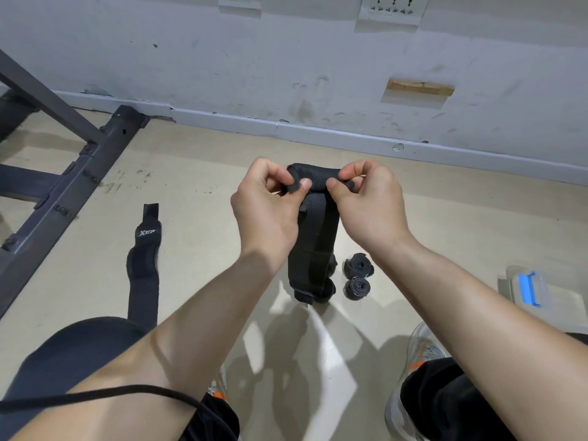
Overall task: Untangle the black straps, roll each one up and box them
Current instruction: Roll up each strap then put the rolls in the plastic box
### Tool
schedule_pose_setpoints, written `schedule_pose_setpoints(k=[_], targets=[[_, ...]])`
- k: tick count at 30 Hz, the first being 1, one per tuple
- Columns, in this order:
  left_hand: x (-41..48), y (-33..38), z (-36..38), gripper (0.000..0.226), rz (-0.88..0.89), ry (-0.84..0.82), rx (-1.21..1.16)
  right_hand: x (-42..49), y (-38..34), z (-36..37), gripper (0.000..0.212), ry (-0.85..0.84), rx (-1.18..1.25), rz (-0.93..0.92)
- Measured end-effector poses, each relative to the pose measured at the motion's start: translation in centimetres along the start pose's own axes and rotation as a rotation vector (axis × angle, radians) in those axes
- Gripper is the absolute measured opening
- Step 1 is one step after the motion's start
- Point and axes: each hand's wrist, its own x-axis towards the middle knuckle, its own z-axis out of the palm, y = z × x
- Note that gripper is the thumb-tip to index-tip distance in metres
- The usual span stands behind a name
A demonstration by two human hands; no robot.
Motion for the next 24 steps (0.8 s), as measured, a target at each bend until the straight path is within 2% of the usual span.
schedule_pose_setpoints(k=[4, 9, 12, 16, 20, 24], targets=[[-0.1, -0.1, -0.3, 0.028, 0.11, -0.061, 0.084, 0.0, 0.0, -0.6, 0.009, -0.061, -0.115, -0.068], [-0.3, -0.6, -0.6, 0.007, 0.249, -0.109, 0.199, -0.5, -0.2, -1.0, 0.021, -0.16, -0.077, -0.041], [-0.3, -0.6, -0.7, 0.017, 0.265, -0.103, 0.211, -0.2, -0.2, -1.3, 0.031, -0.193, 0.036, 0.016], [0.4, -0.4, -1.0, 0.013, 0.197, -0.114, 0.113, 0.4, 0.5, -2.0, 0.028, -0.277, 0.075, 0.005], [0.6, -0.1, -1.3, 0.006, 0.005, -0.175, -0.106, 0.4, 0.8, -2.9, 0.022, -0.322, 0.133, -0.057], [0.7, 0.0, -1.5, 0.025, -0.111, -0.202, -0.203, 0.5, 0.8, -3.5, 0.021, -0.332, 0.224, -0.09]])
